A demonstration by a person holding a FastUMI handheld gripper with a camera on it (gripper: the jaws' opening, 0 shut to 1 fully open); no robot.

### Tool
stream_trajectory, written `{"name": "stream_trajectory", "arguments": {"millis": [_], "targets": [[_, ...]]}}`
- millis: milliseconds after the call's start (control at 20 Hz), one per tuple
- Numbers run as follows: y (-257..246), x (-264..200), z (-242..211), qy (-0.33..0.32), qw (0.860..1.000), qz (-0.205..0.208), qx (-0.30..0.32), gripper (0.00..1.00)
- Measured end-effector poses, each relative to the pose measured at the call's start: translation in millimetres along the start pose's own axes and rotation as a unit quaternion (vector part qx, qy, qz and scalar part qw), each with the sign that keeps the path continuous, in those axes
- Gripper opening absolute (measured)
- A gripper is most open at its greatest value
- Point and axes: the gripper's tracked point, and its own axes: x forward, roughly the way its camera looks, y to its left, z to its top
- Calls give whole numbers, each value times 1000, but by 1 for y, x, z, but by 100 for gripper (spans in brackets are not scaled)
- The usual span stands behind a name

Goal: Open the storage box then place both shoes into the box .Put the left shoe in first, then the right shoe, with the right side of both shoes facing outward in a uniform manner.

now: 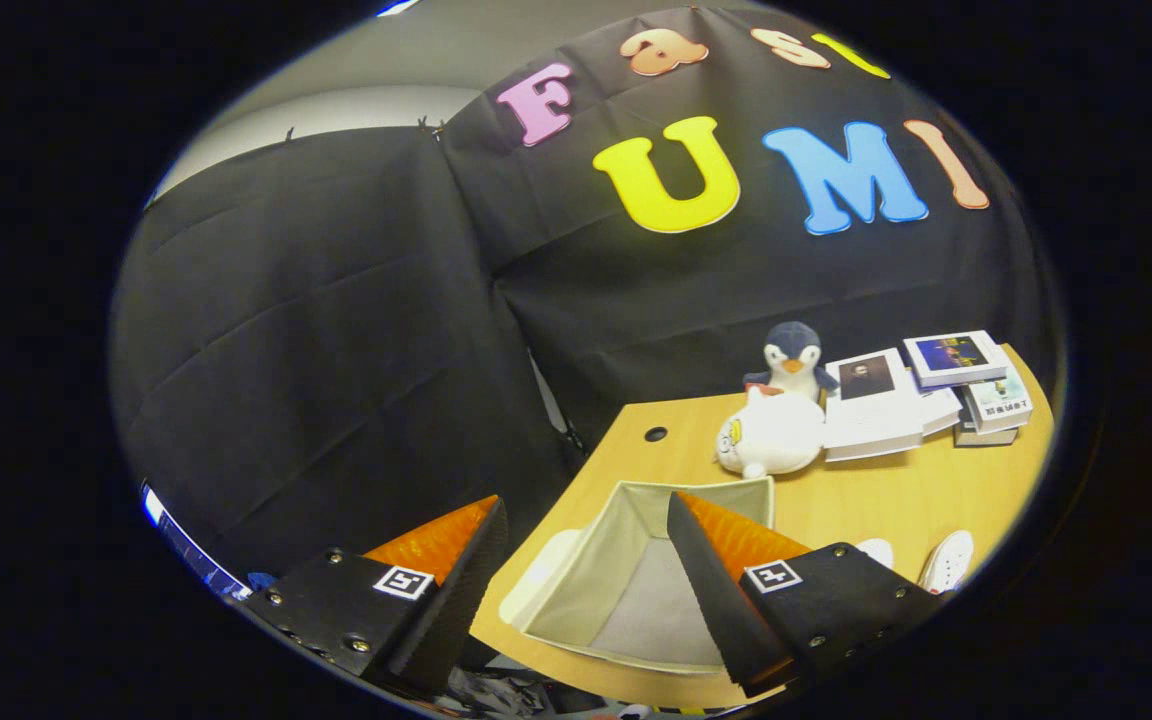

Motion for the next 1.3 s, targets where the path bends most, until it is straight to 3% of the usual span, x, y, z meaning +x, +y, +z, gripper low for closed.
{"name": "stream_trajectory", "arguments": {"millis": [550,1300], "targets": [[-147,-29,-14,16,993,-120,1,98],[-254,-12,-116,120,976,-175,42,98]]}}
